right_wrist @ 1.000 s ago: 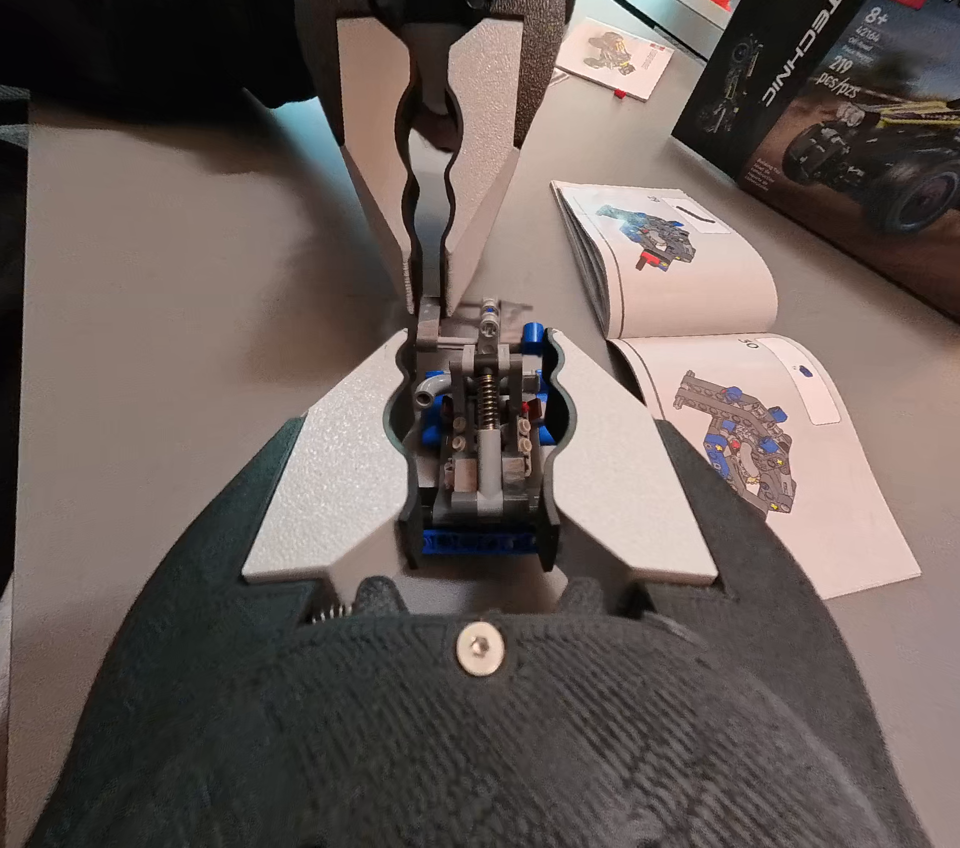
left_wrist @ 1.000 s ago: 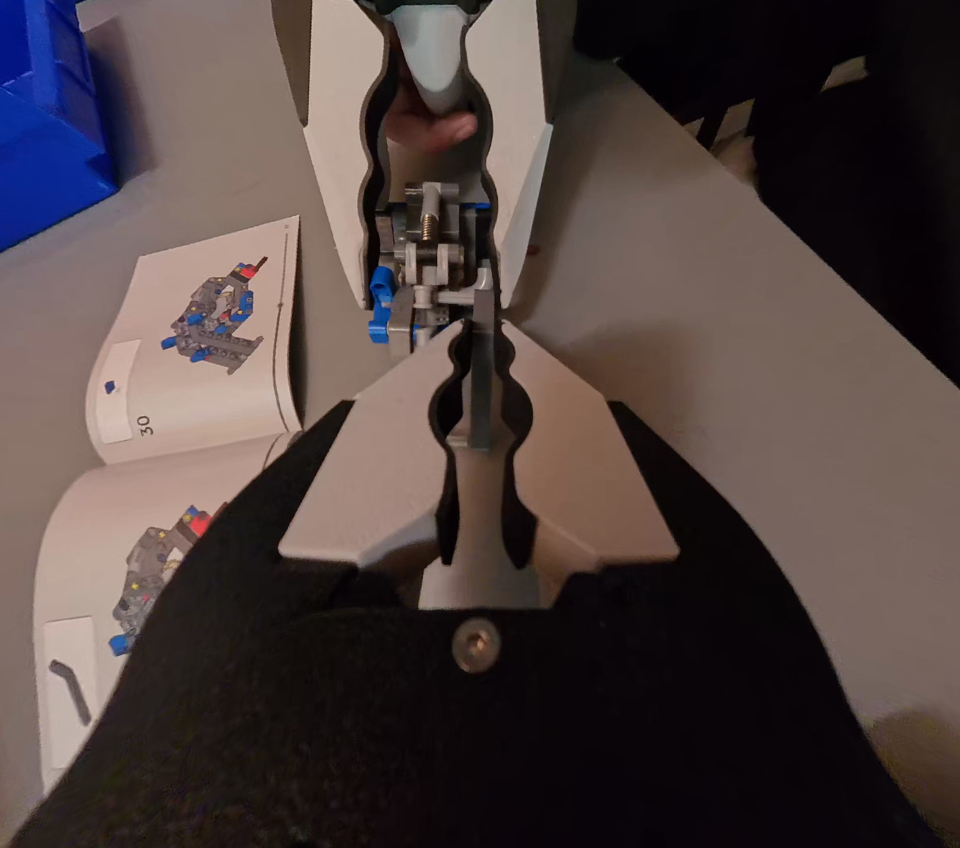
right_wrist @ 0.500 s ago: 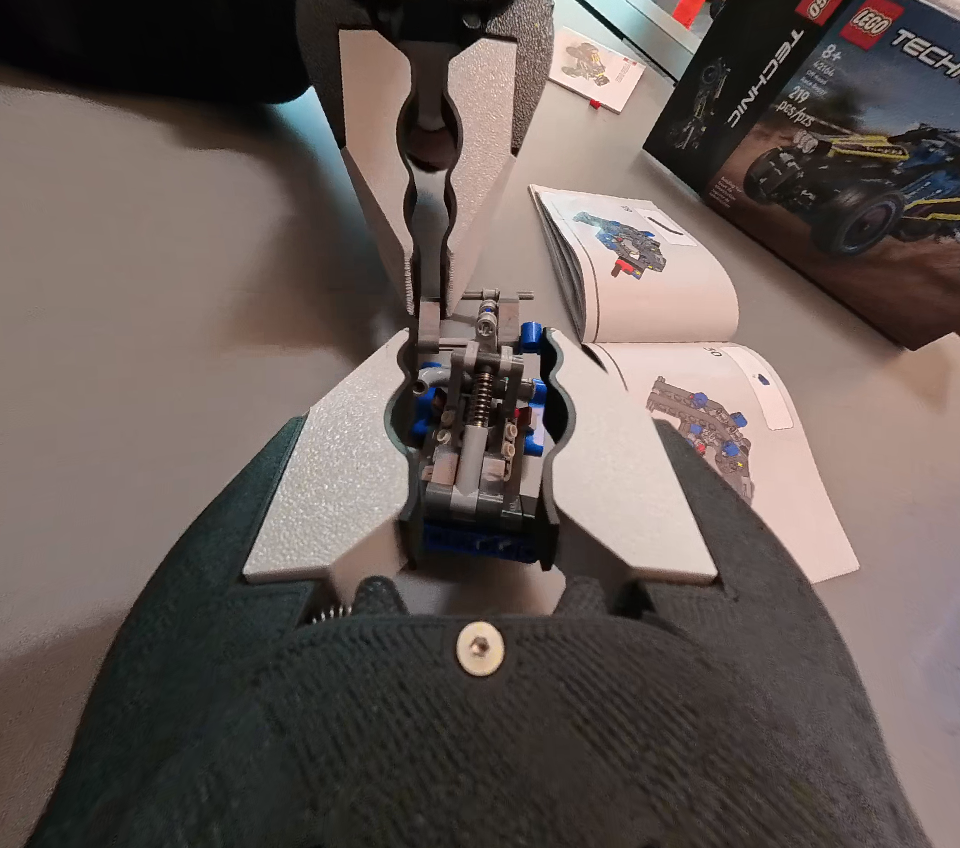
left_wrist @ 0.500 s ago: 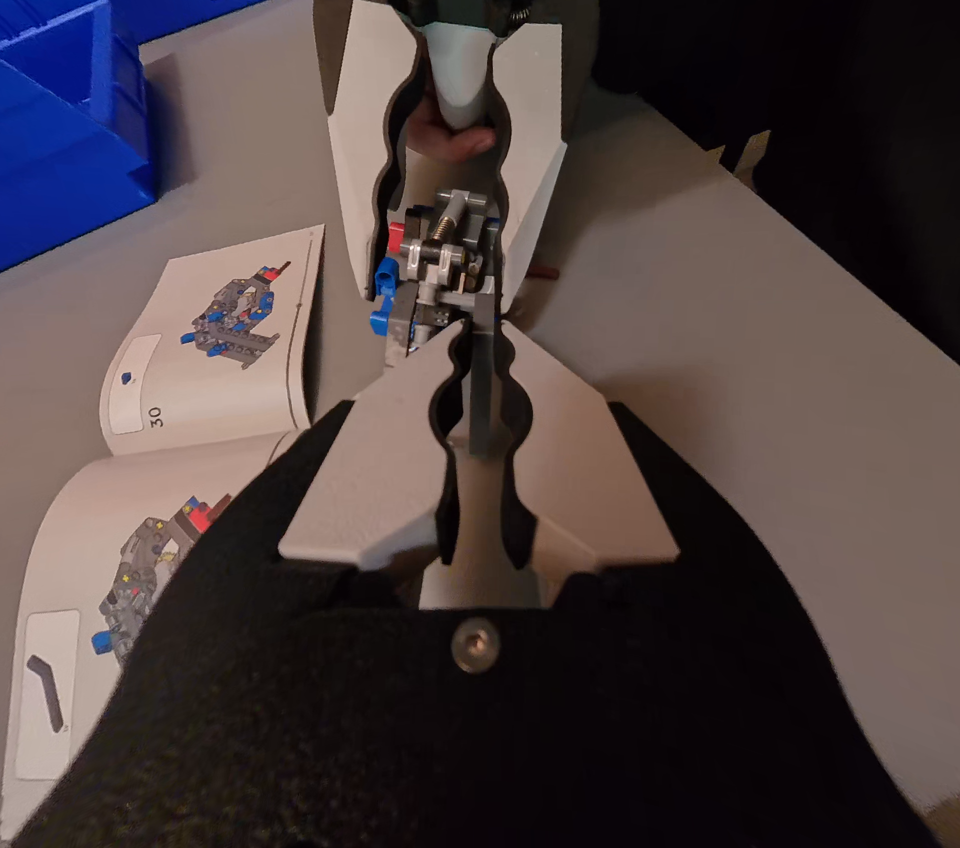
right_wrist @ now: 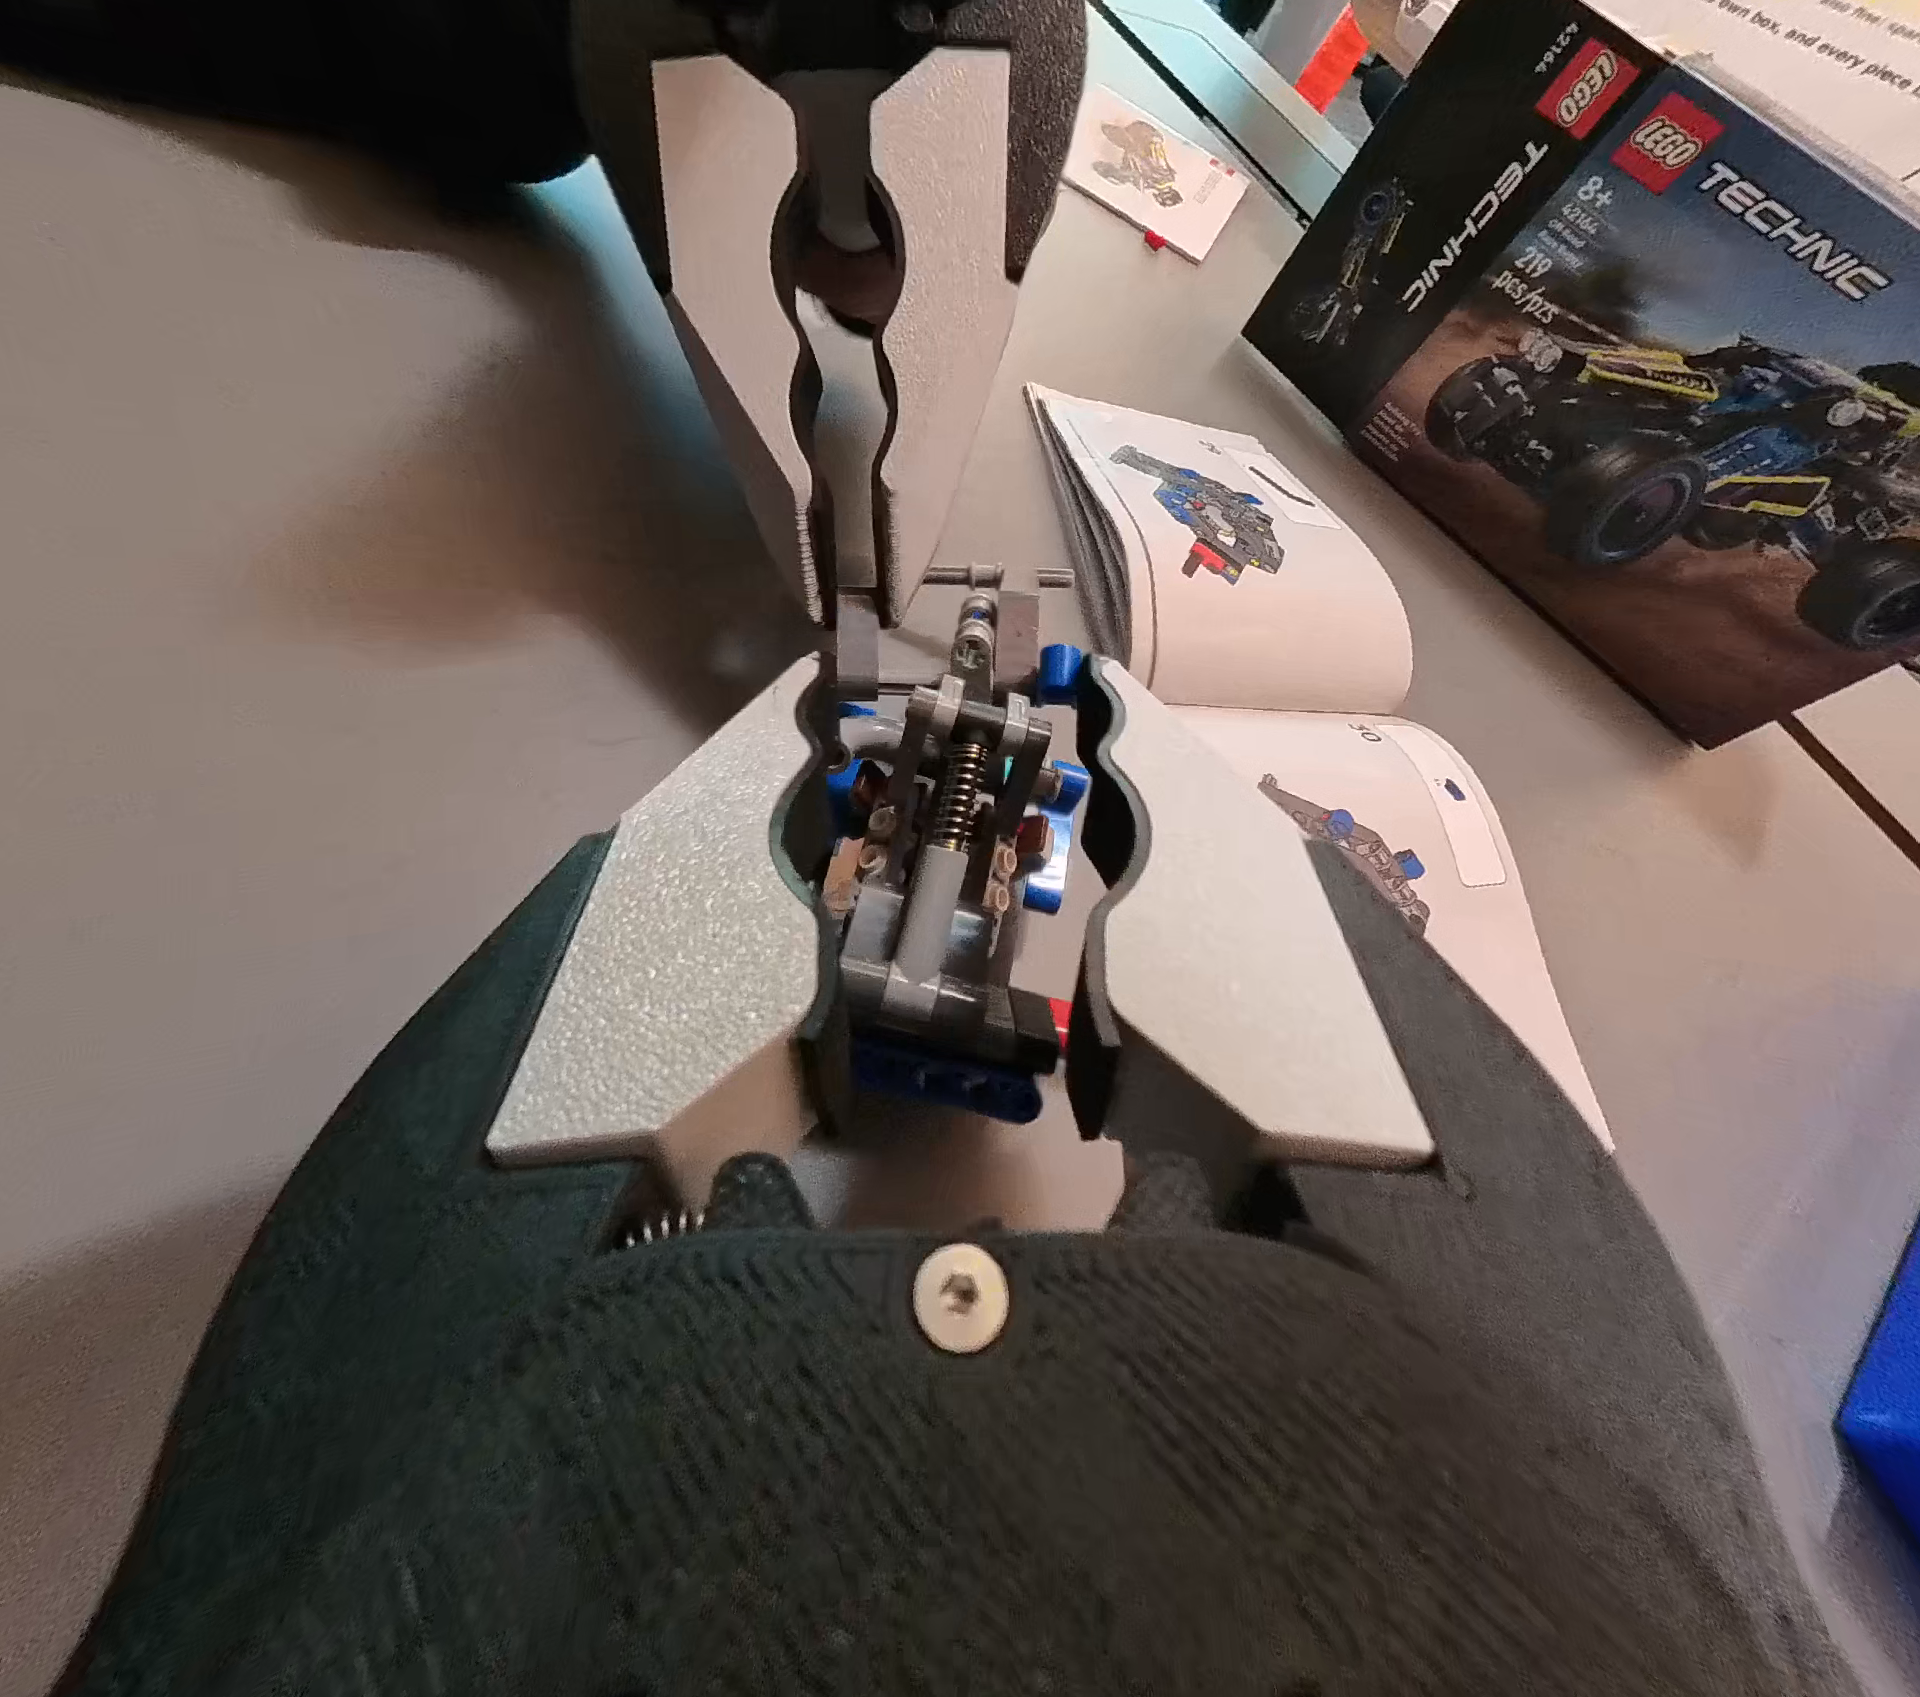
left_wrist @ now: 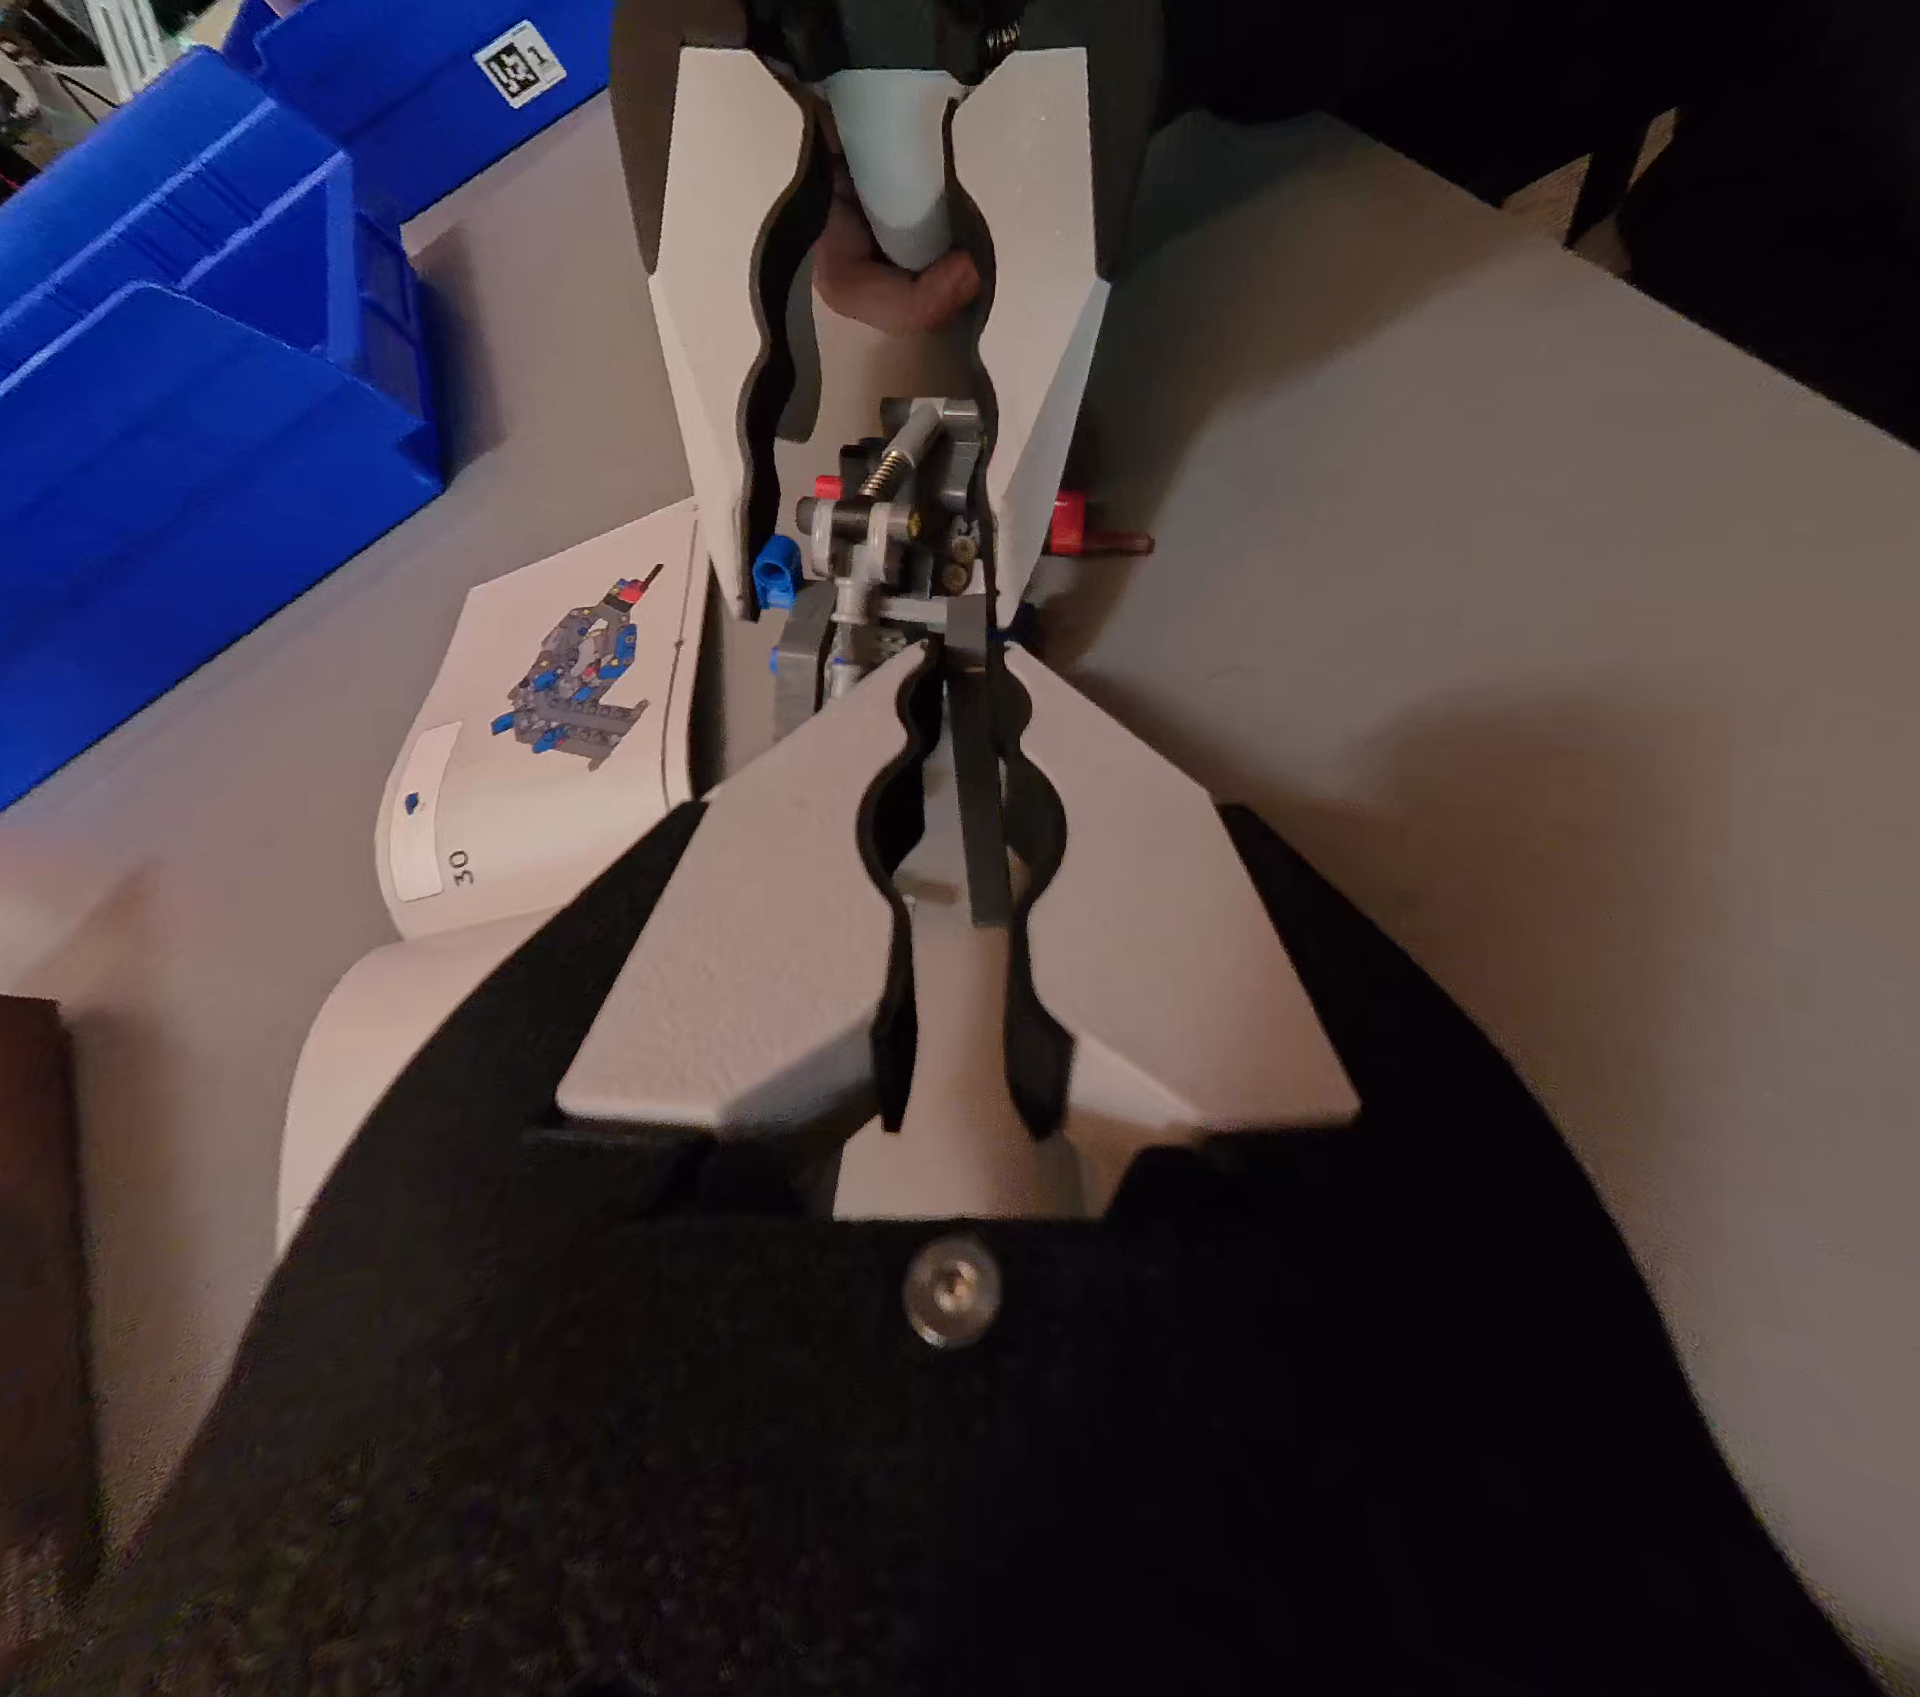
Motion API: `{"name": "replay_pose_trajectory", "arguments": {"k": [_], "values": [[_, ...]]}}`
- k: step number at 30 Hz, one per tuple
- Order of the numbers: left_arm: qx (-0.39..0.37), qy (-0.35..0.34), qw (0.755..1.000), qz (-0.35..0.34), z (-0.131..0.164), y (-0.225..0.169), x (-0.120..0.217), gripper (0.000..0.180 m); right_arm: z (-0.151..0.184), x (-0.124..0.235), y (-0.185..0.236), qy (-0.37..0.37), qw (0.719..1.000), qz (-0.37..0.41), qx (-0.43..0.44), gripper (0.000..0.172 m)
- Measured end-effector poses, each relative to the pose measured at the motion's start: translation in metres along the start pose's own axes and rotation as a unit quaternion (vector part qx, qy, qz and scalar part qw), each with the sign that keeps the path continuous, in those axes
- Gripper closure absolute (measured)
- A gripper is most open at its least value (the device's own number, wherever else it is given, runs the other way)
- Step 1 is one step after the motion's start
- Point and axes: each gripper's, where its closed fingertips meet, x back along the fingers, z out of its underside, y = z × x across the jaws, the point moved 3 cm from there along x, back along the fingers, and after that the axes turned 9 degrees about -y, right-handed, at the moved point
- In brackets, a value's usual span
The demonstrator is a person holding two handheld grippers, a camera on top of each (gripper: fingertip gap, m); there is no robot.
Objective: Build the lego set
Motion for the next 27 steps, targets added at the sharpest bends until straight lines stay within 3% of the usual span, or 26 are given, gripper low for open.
{"name": "replay_pose_trajectory", "arguments": {"k": [6, 12, 16, 19, 20, 21, 25, 27], "values": [[-0.047, 0.018, 0.997, -0.064, -0.003, 0.010, 0.001, 0.155, 0.001, 0.000, -0.003, 0.003, 1.000, 0.008, -0.003, 0.128], [-0.044, 0.056, 0.994, -0.082, 0.002, 0.018, -0.003, 0.118, 0.001, 0.000, -0.002, 0.002, 1.000, 0.001, -0.004, 0.128], [-0.059, 0.106, 0.992, -0.041, 0.008, 0.015, -0.008, 0.145, 0.000, 0.001, -0.001, -0.001, 1.000, 0.000, -0.003, 0.127], [-0.057, 0.112, 0.991, -0.037, 0.007, 0.017, -0.009, 0.147, 0.000, 0.001, -0.001, -0.005, 1.000, -0.004, -0.001, 0.127], [-0.069, 0.110, 0.991, -0.032, 0.005, 0.016, -0.008, 0.160, -0.004, 0.002, 0.000, -0.019, 1.000, -0.007, -0.004, 0.140], [-0.072, 0.112, 0.991, -0.028, 0.005, 0.014, -0.009, 0.160, -0.005, 0.003, -0.002, -0.024, 1.000, -0.003, -0.003, 0.146], [-0.071, 0.111, 0.991, -0.035, 0.004, 0.013, -0.010, 0.160, -0.004, 0.004, -0.002, -0.025, 1.000, 0.006, 0.016, 0.146], [-0.061, 0.104, 0.991, -0.052, 0.004, 0.015, -0.011, 0.147, -0.003, 0.006, -0.002, -0.023, 0.999, 0.005, 0.022, 0.139]]}}
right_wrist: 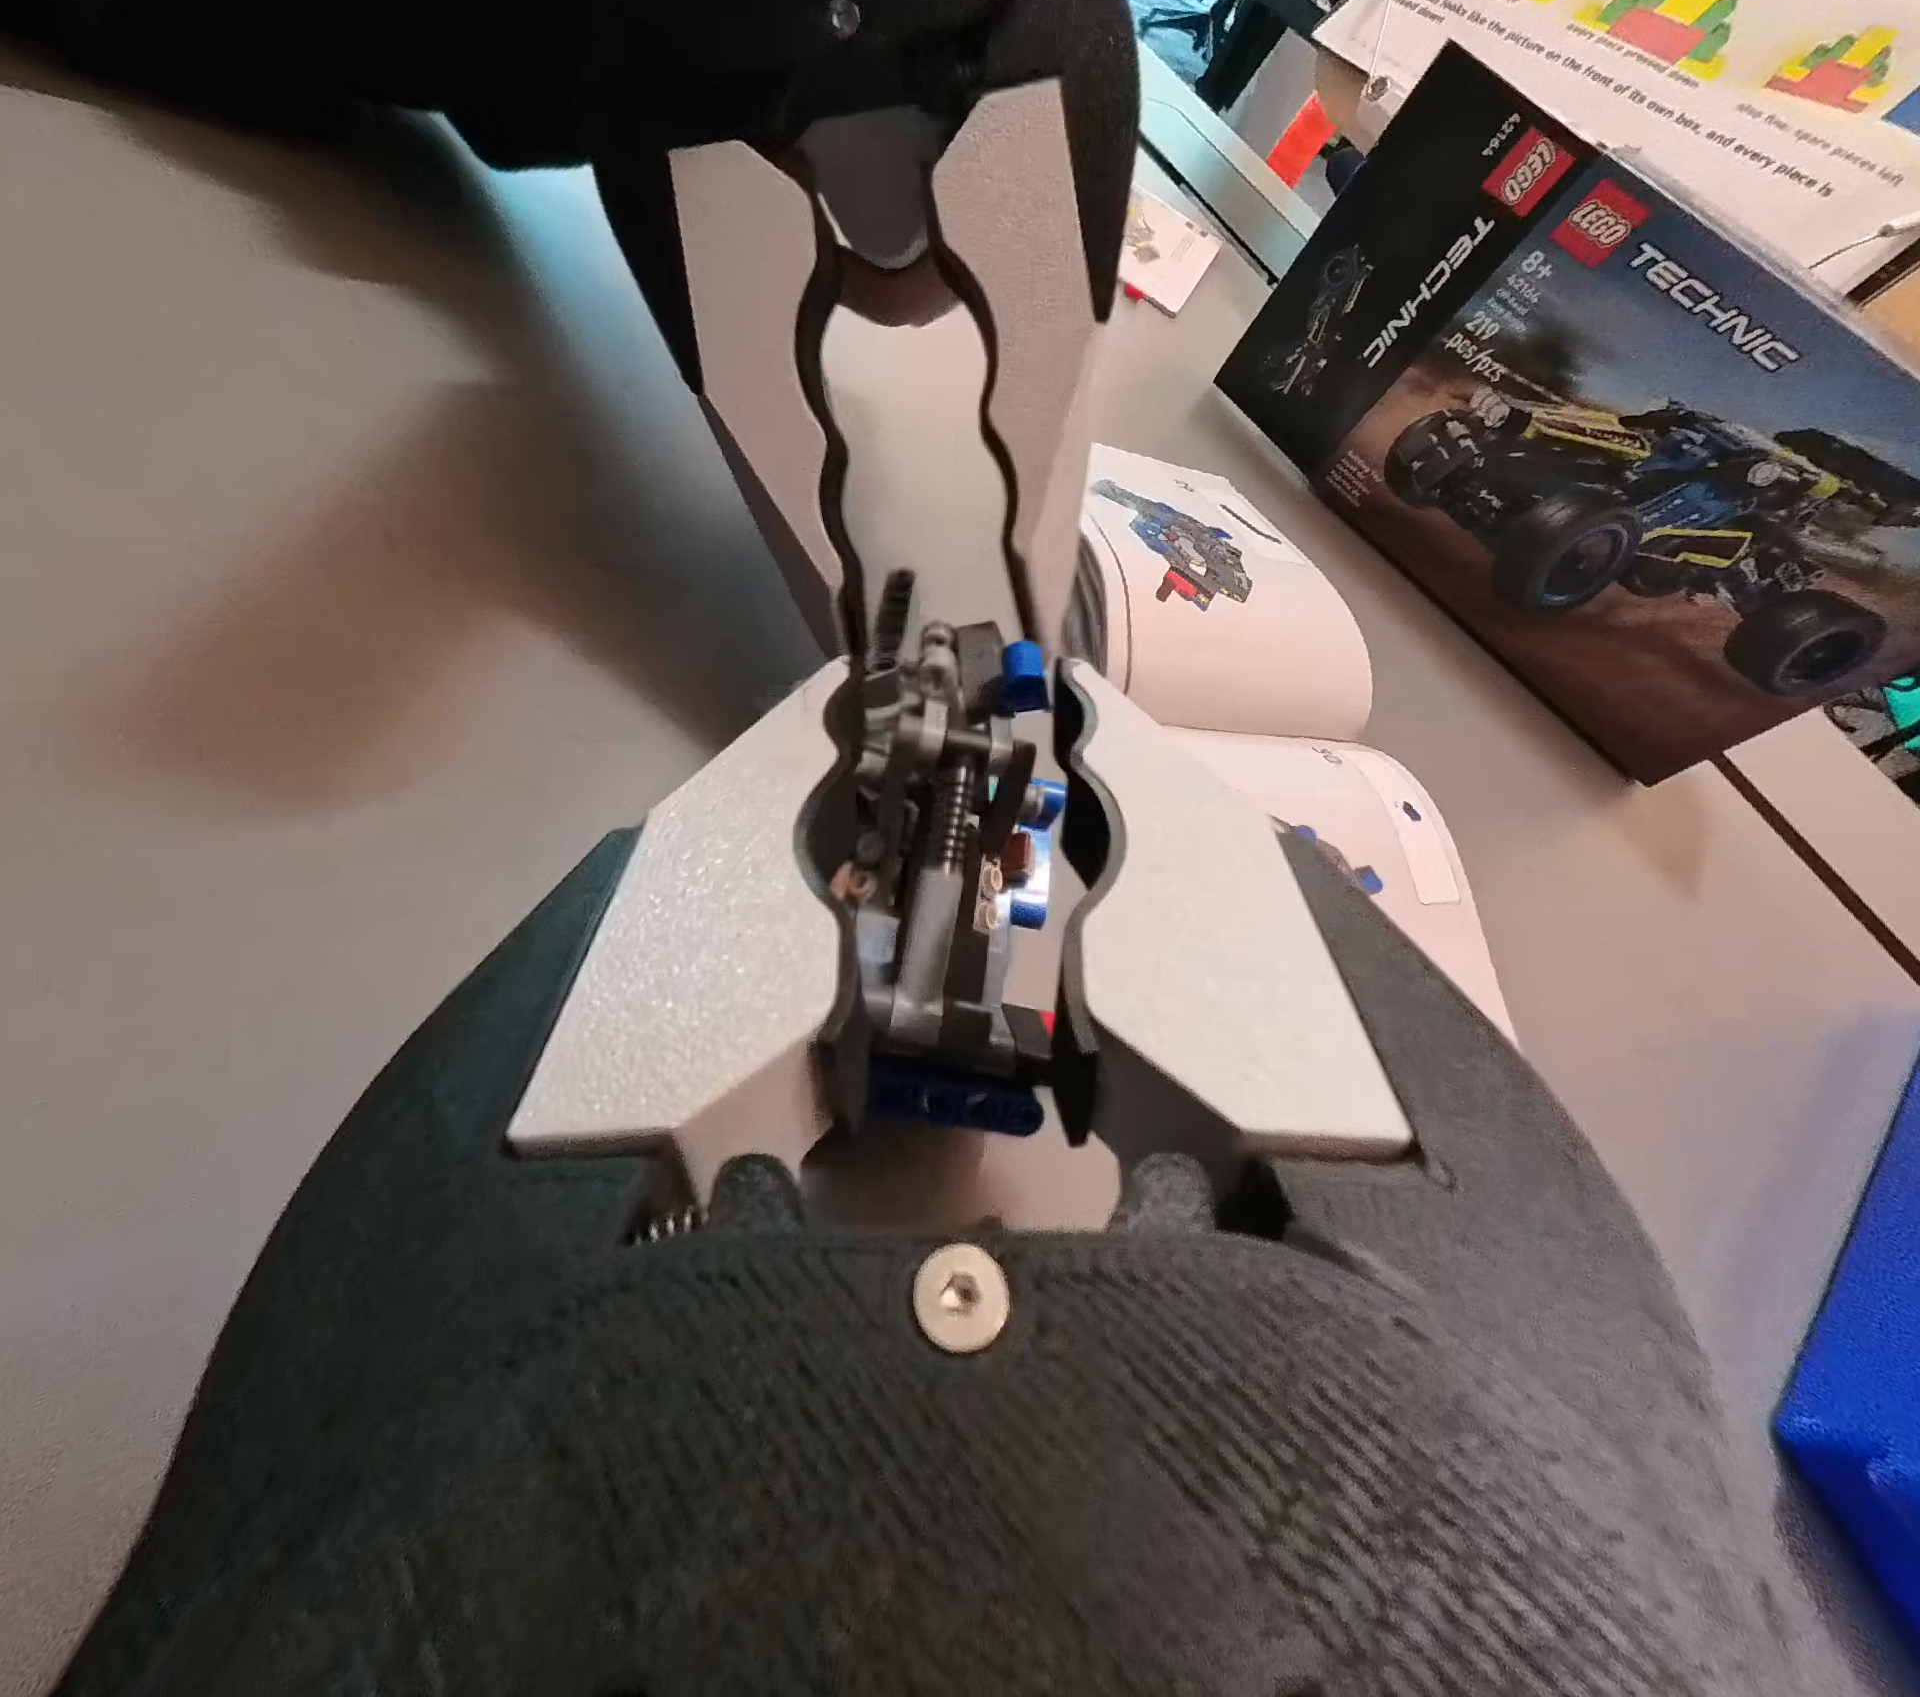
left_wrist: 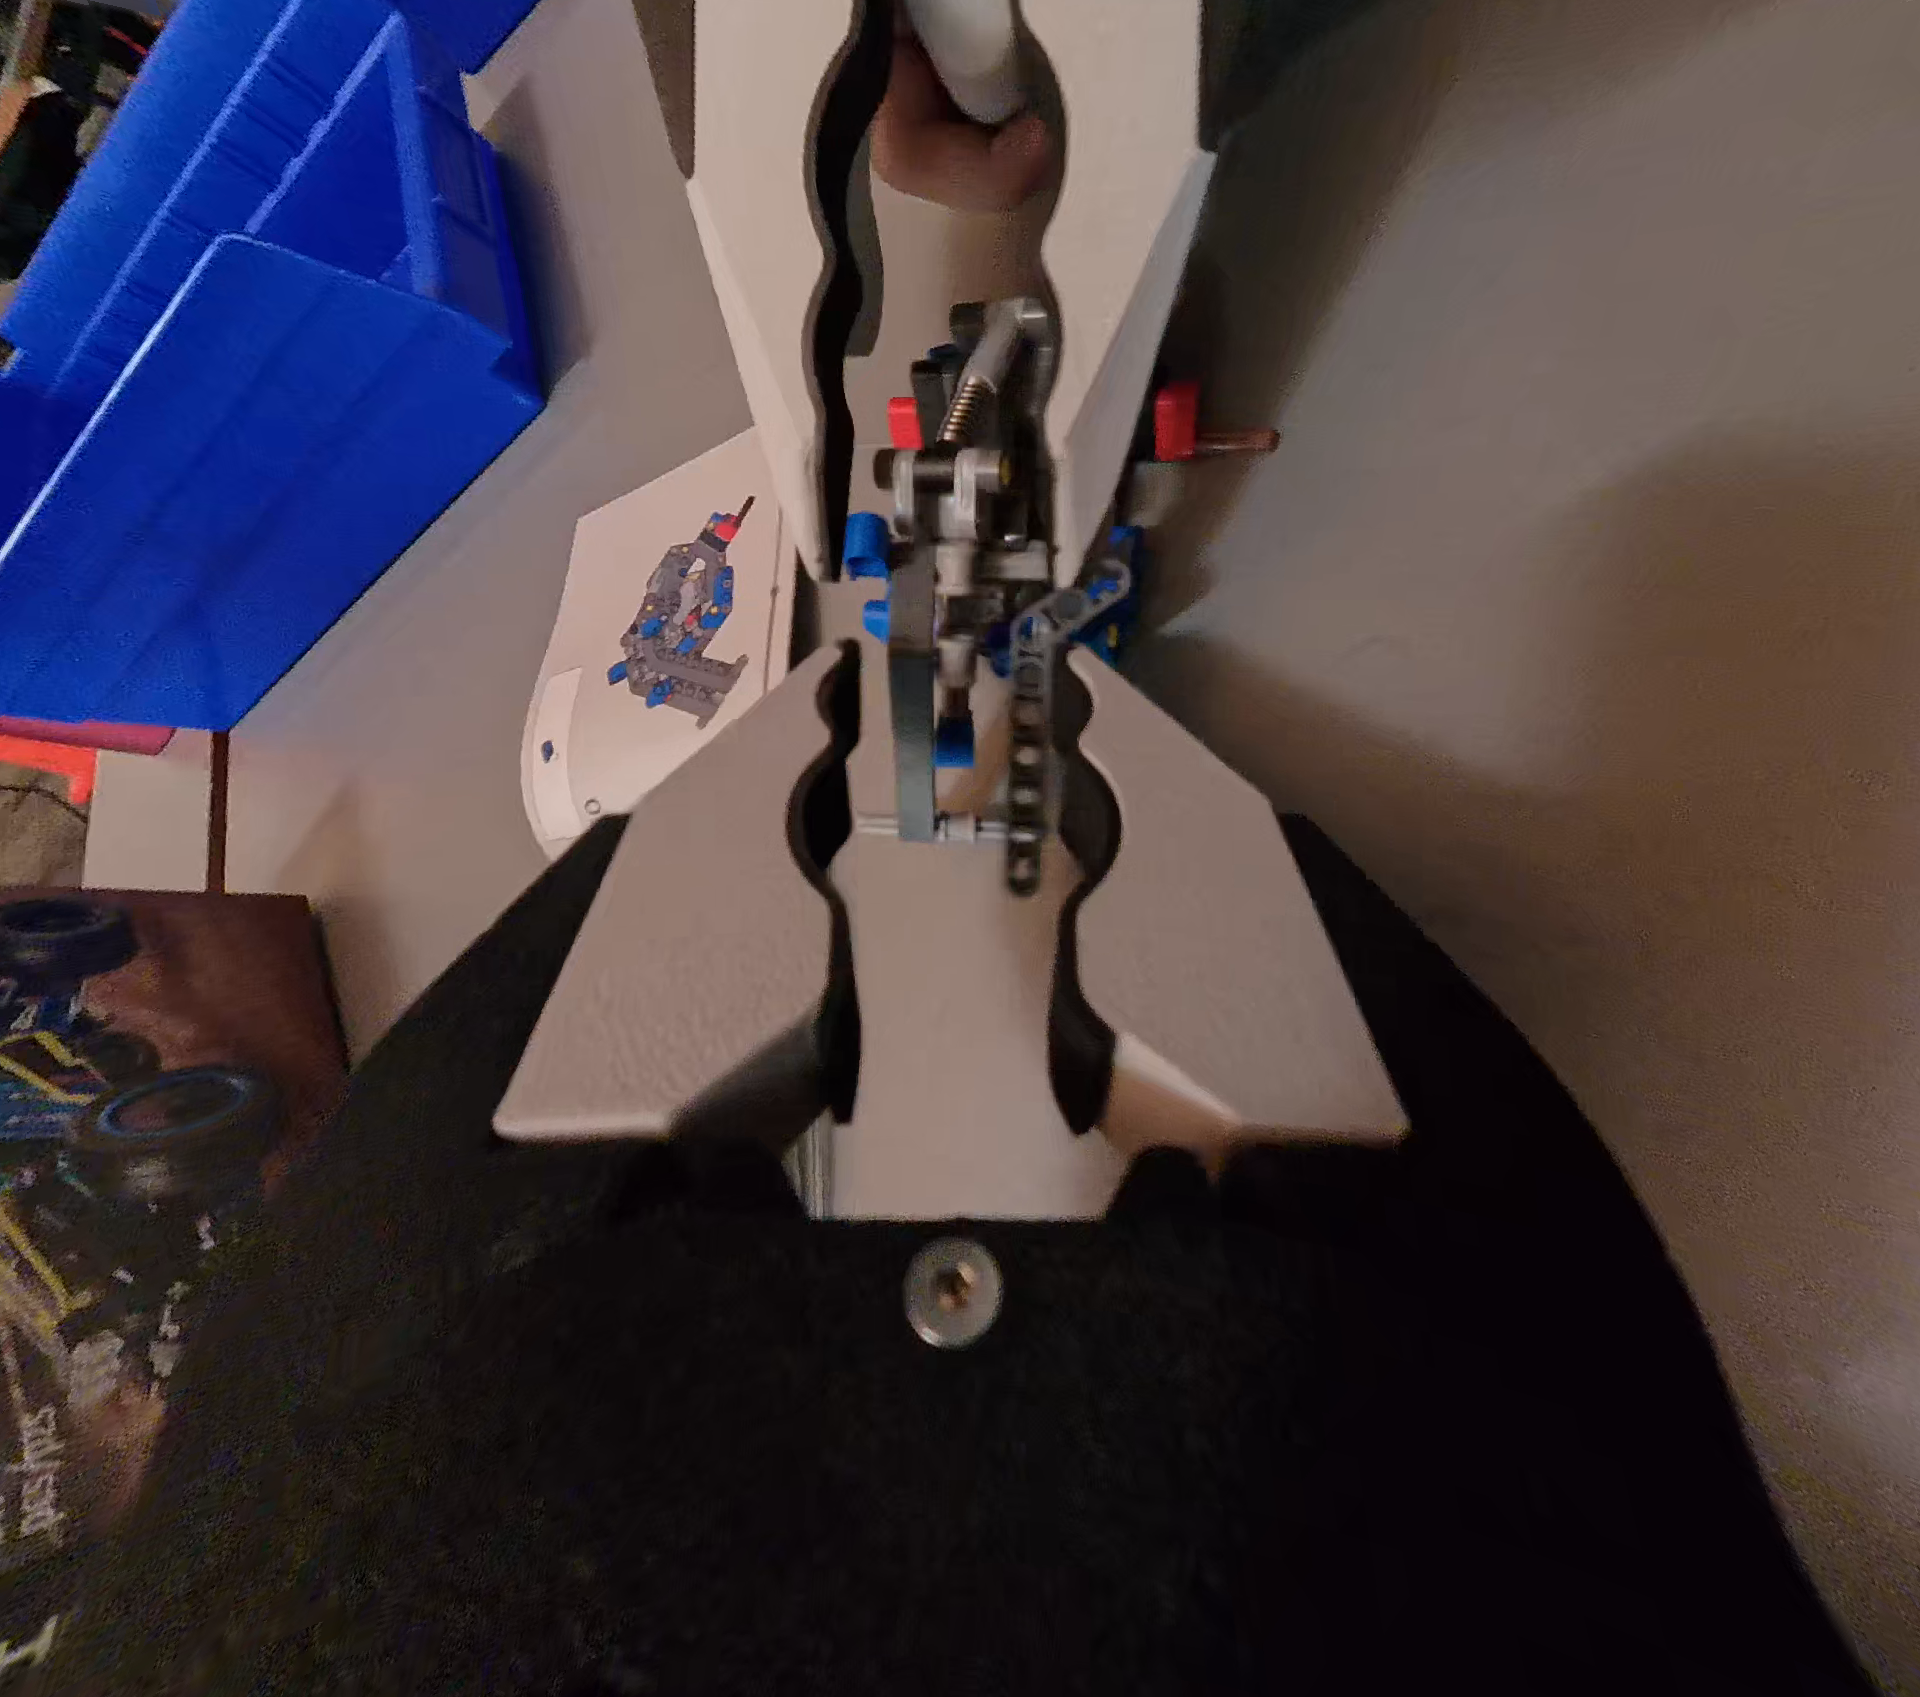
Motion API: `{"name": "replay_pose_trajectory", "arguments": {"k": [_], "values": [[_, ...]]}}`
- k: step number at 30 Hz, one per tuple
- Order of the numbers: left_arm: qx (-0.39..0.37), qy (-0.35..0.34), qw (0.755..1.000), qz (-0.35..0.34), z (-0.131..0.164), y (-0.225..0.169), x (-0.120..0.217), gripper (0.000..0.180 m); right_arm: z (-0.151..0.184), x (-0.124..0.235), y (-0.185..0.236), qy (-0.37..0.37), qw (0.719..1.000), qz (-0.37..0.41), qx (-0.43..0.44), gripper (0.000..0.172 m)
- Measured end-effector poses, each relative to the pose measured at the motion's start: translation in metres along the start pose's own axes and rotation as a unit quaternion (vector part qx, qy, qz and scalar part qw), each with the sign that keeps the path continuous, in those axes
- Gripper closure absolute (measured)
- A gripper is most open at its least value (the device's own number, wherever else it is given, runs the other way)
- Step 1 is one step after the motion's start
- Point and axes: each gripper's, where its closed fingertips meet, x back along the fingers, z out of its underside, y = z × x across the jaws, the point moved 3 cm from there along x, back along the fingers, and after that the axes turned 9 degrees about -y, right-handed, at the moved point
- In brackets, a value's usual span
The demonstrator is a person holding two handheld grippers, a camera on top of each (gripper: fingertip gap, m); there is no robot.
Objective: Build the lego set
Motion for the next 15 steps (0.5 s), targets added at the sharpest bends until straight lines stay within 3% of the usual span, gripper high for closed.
{"name": "replay_pose_trajectory", "arguments": {"k": [4, 7, 9, 11, 13, 15], "values": [[0.011, 0.002, 1.000, -0.028, 0.002, -0.001, 0.005, 0.136, 0.006, 0.002, 0.001, 0.020, 1.000, -0.007, 0.006, 0.129], [0.034, 0.016, 0.999, -0.017, 0.005, -0.009, 0.014, 0.150, 0.006, 0.004, -0.001, 0.016, 1.000, -0.001, 0.004, 0.122], [0.073, 0.021, 0.997, 0.014, 0.006, -0.017, 0.018, 0.158, 0.004, 0.009, -0.004, 0.011, 1.000, 0.002, -0.007, 0.121], [0.105, 0.036, 0.993, 0.047, 0.008, -0.023, 0.016, 0.153, -0.003, 0.015, -0.008, -0.007, 1.000, 0.007, -0.018, 0.121], [0.103, 0.065, 0.990, 0.068, 0.014, -0.025, 0.011, 0.150, -0.011, 0.020, -0.010, -0.024, 0.999, 0.007, -0.032, 0.122], [0.107, 0.084, 0.985, 0.102, 0.018, -0.033, 0.004, 0.161, -0.016, 0.024, -0.010, -0.022, 0.999, 0.007, -0.043, 0.122]]}}
